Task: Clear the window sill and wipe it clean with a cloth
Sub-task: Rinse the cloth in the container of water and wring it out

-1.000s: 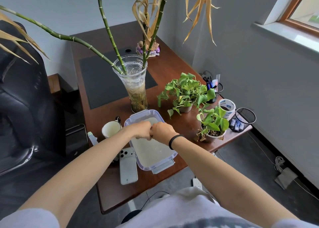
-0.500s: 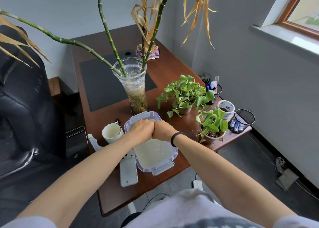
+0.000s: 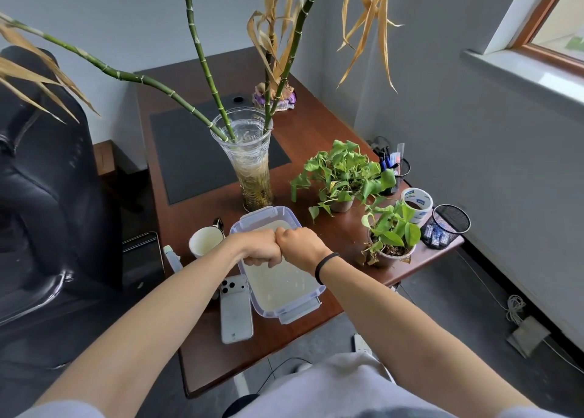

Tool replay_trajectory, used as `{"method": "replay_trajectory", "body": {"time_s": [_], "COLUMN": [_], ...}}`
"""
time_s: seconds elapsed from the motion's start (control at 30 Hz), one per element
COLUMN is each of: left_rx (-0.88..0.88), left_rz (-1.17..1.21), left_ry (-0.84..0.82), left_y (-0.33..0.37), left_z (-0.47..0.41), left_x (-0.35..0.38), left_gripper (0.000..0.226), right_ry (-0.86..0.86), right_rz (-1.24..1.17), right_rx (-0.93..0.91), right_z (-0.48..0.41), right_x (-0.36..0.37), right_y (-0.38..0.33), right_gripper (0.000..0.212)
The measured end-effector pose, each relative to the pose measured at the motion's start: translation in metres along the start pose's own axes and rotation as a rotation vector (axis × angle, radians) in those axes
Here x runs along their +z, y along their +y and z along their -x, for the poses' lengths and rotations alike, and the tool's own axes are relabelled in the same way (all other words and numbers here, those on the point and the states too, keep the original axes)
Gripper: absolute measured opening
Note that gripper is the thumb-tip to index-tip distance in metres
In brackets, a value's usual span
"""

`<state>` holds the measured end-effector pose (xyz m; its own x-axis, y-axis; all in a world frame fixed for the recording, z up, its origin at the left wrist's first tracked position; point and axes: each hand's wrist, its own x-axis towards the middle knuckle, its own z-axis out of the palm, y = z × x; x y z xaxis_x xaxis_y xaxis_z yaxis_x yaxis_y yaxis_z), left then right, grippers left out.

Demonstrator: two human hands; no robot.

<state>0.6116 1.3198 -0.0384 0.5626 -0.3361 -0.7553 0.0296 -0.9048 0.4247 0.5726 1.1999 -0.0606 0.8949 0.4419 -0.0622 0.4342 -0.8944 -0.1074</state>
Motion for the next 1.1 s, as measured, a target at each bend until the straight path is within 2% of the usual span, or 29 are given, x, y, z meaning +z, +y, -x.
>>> {"method": "replay_trajectory", "body": {"time_s": [0.17, 0.3, 0.37, 0.4, 0.47, 0.53, 0.6, 0.7, 0.8, 0.87, 0.93, 1.0, 1.1], "left_rx": [0.013, 0.058, 0.119, 0.141, 0.152, 0.178, 0.218, 0.249, 0.244, 0.252, 0.279, 0.312, 0.341], "left_rz": [0.198, 0.177, 0.179, 0.209, 0.369, 0.598, 0.794, 0.874, 0.925, 0.935, 0.927, 0.869, 0.739], "left_ry": [-0.041, 0.102, 0.114, 0.096, 0.048, 0.019, 0.068, 0.244, 0.356, 0.424, 0.457, 0.457, 0.376], "left_y": [-0.006, -0.007, -0.010, -0.013, -0.019, -0.023, -0.023, -0.016, -0.014, -0.011, -0.008, -0.007, -0.008], "left_z": [0.002, -0.005, -0.001, 0.002, 0.007, 0.009, 0.005, 0.003, 0.003, 0.004, 0.008, 0.014, 0.020], "left_x": [-0.002, -0.002, -0.006, -0.009, -0.017, -0.022, -0.022, -0.022, -0.026, -0.028, -0.030, -0.033, -0.040], "left_gripper": [0.036, 0.021, 0.016, 0.024, 0.042, 0.044, 0.036, 0.022, 0.038, 0.047, 0.044, 0.028, 0.011], "right_ry": [0.020, -0.047, -0.083, -0.109, -0.151, -0.204, -0.228, -0.176, -0.118, -0.102, -0.042, 0.061, 0.201], "right_rz": [0.045, 0.093, -0.050, -0.167, -0.423, -0.642, -0.908, -1.238, -1.401, -1.547, -1.627, -1.671, -1.635], "right_rx": [-0.060, 0.053, 0.179, 0.235, 0.318, 0.373, 0.406, 0.427, 0.366, 0.334, 0.371, 0.463, 0.580], "right_z": [-0.004, -0.011, -0.017, -0.018, -0.019, -0.018, -0.020, -0.023, -0.019, -0.018, -0.020, -0.024, -0.022], "right_x": [-0.005, -0.016, -0.018, -0.016, -0.014, -0.018, -0.021, -0.018, -0.021, -0.027, -0.032, -0.034, -0.042], "right_y": [0.003, 0.003, 0.010, 0.017, 0.031, 0.037, 0.039, 0.043, 0.047, 0.046, 0.045, 0.044, 0.047], "right_gripper": [0.015, 0.023, 0.033, 0.043, 0.066, 0.076, 0.073, 0.064, 0.037, 0.028, 0.028, 0.027, 0.017]}}
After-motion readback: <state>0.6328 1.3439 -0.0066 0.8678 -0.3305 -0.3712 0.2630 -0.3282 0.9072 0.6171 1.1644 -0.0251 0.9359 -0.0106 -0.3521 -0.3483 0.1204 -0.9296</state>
